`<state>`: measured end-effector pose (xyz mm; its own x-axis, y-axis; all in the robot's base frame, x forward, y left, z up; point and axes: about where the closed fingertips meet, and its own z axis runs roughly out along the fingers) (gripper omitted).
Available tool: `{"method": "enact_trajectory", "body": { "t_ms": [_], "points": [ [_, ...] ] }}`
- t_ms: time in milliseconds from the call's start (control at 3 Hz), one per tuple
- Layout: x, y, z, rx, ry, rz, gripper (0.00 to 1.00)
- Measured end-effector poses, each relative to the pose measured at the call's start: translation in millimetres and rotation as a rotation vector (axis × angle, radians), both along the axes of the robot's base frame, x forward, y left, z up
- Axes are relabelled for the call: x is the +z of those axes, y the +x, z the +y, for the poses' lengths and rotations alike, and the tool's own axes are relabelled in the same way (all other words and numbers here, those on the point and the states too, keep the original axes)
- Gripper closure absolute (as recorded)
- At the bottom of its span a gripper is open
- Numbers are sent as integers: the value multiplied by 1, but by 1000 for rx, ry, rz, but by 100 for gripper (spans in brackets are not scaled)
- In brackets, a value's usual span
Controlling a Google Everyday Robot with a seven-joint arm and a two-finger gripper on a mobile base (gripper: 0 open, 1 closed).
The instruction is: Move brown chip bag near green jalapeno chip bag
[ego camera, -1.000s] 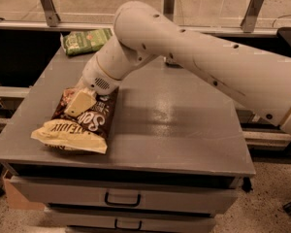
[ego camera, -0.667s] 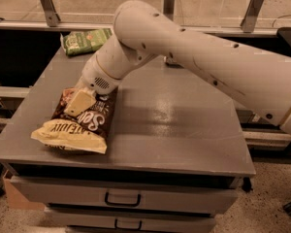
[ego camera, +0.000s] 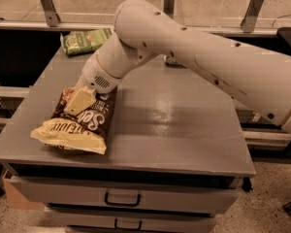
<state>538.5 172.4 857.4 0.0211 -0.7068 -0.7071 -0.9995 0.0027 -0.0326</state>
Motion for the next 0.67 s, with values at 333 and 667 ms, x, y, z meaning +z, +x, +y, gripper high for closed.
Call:
{"method": "enact_trajectory", "body": {
  "t_ms": [333,667],
  "points": [
    [0,-1,1,3,-1,0,82],
    [14,-1,1,7,6,-28,60]
  ]
}}
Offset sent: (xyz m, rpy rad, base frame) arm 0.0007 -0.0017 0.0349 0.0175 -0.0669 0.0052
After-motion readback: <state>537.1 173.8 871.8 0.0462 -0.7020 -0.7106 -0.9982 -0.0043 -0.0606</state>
